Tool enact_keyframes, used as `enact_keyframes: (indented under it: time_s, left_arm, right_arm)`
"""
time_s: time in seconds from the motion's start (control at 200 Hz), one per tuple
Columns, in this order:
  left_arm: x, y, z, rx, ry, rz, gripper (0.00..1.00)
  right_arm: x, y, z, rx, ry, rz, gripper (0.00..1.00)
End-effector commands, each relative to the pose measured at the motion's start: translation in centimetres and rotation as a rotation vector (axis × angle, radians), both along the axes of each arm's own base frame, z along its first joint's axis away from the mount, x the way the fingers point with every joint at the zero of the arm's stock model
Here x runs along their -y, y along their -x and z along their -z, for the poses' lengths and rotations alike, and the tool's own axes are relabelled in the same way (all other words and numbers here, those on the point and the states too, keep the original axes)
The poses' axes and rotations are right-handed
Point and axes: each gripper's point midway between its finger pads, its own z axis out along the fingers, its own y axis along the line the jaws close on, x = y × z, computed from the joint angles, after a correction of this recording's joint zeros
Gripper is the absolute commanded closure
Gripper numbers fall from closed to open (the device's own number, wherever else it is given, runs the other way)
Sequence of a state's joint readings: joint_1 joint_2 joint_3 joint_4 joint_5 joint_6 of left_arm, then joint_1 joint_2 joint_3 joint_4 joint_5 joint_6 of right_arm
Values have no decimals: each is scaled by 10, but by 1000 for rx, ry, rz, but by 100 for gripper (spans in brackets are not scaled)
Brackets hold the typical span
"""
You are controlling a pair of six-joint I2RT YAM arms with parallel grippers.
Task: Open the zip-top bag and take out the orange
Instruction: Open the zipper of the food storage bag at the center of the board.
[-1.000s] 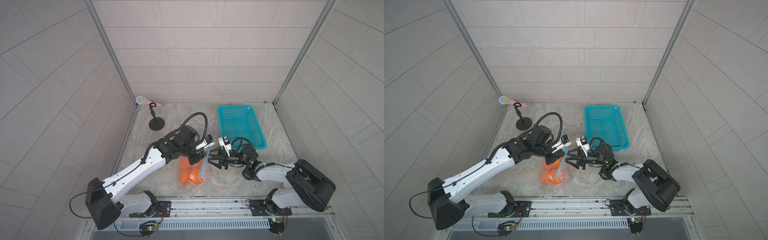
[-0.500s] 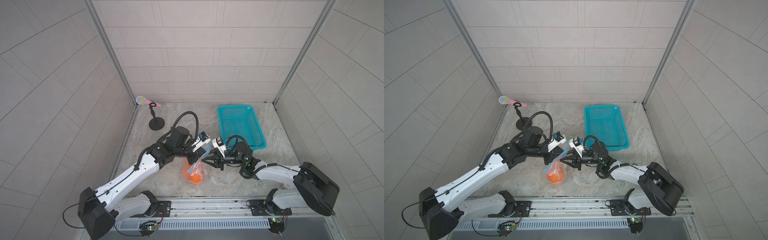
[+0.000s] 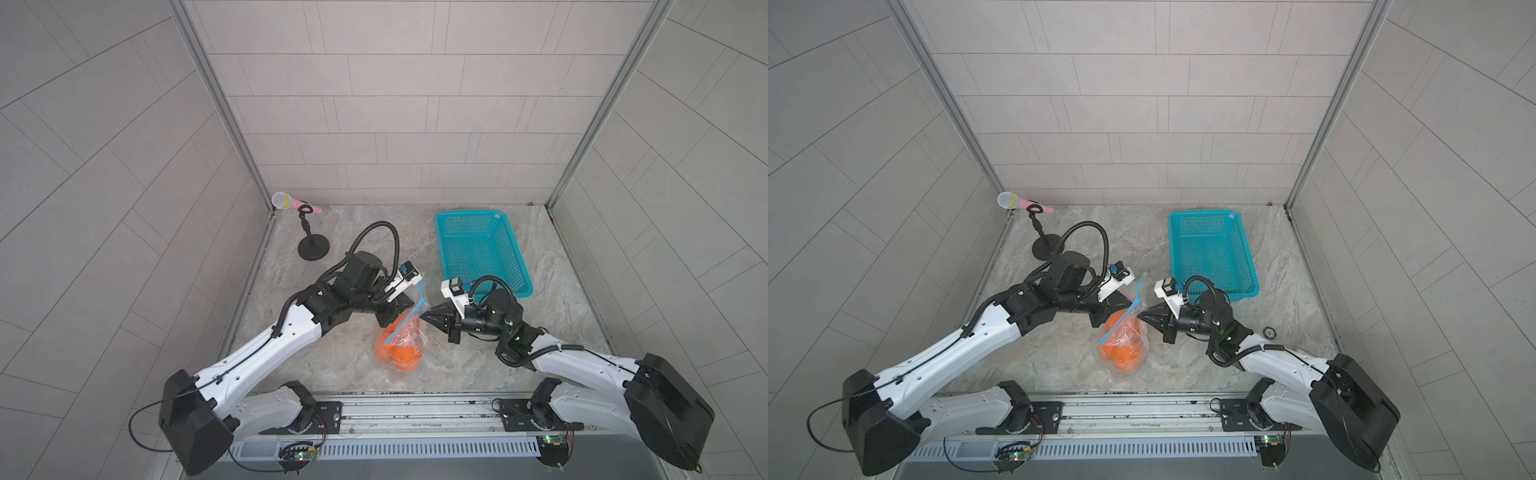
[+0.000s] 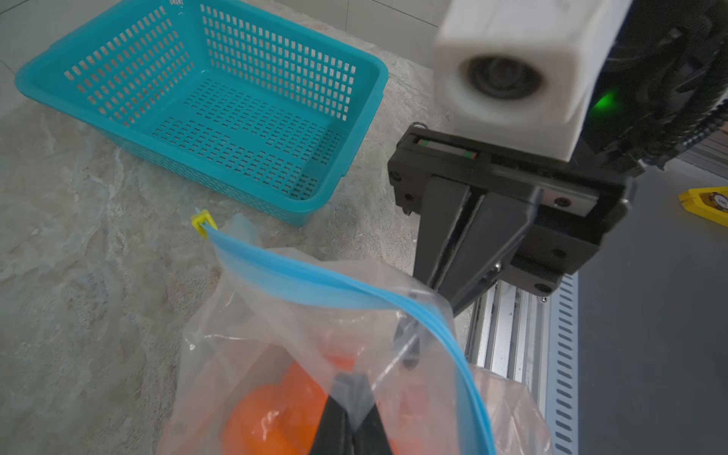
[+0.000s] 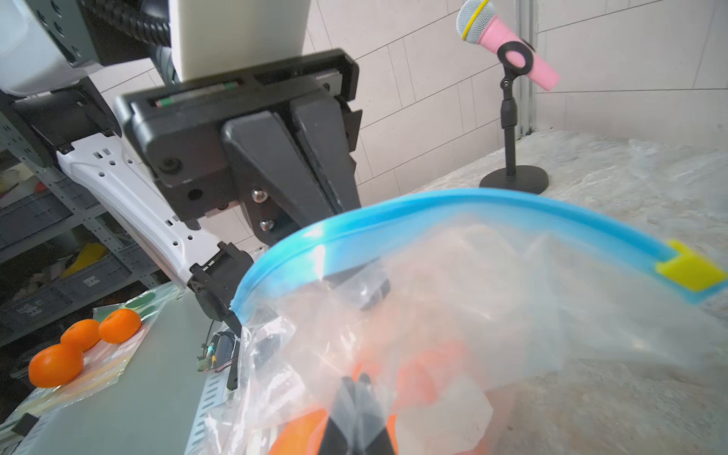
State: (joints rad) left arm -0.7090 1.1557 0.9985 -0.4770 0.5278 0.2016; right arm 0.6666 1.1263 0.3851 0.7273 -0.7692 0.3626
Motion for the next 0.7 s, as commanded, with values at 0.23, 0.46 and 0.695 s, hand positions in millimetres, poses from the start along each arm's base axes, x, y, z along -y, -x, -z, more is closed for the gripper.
enact_keyframes:
  time_s: [0.23, 0.46, 0.695]
  left_arm:
    - [-30, -21, -10, 100, -108, -159, 100]
    - [-38, -25, -17, 112, -91, -221, 100]
    - [-48, -25, -17, 125, -109, -257, 100]
  right_arm:
    - [25, -27, 15, -53, 44, 148, 100]
    - [42, -30, 35, -123, 14, 195, 100]
    - [62, -39, 39, -195, -55, 246, 100]
